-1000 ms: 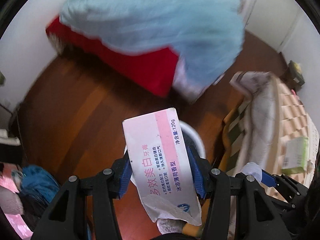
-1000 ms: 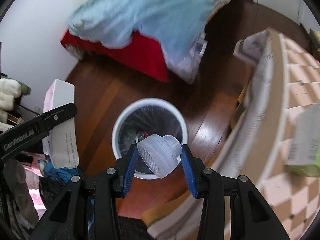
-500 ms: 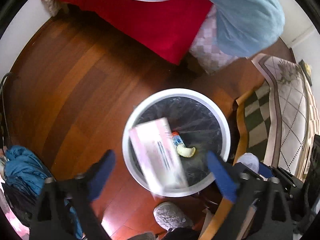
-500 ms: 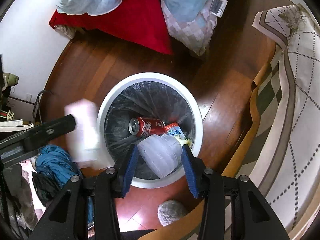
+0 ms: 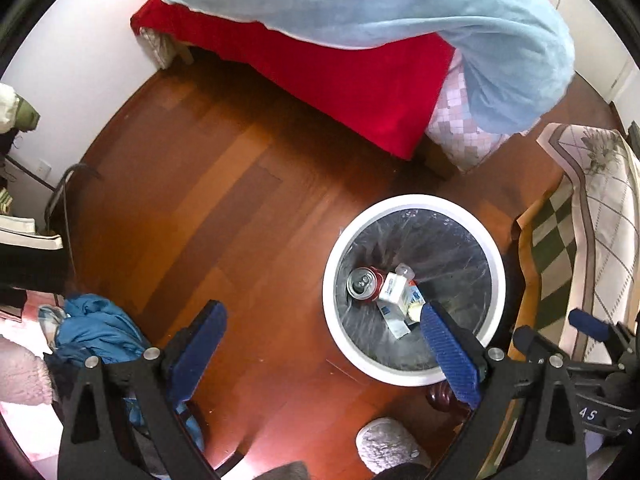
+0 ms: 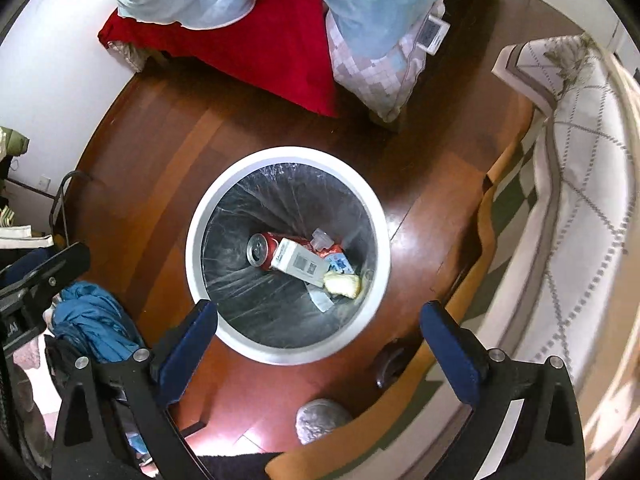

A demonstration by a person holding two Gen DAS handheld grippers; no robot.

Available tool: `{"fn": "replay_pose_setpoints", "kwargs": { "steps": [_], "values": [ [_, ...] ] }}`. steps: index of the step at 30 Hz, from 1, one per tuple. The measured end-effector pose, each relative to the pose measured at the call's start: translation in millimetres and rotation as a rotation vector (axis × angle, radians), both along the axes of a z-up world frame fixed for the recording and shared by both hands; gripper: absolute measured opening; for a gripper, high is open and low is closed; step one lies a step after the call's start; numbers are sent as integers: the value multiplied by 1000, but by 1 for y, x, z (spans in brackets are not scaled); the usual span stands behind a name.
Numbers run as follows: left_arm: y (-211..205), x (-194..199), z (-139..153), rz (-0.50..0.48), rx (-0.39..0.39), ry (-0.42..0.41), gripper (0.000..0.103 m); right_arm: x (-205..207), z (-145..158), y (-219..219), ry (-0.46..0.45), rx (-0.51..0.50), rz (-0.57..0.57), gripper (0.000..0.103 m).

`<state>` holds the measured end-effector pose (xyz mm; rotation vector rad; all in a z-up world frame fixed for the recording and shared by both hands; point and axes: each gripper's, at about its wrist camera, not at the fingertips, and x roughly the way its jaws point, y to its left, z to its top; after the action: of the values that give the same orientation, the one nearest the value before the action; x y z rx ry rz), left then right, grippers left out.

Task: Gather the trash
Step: 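Move both tools back toward the table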

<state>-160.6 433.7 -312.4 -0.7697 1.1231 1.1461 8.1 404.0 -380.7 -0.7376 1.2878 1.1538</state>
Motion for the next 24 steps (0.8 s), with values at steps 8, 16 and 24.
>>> {"fn": "replay_pose_setpoints", "kwargs": {
  "steps": [8, 16, 24],
  "values": [
    [-40, 3, 33, -27, 73, 21, 99, 9, 46, -41, -40, 80, -55, 102],
    [-85, 3, 83, -41, 138, -19, 99, 10, 104, -93, -43, 187, -72, 102],
    [-144, 9, 133, -62, 234, -37, 99, 21, 167, -162, -2, 330, -128, 102]
  ]
}}
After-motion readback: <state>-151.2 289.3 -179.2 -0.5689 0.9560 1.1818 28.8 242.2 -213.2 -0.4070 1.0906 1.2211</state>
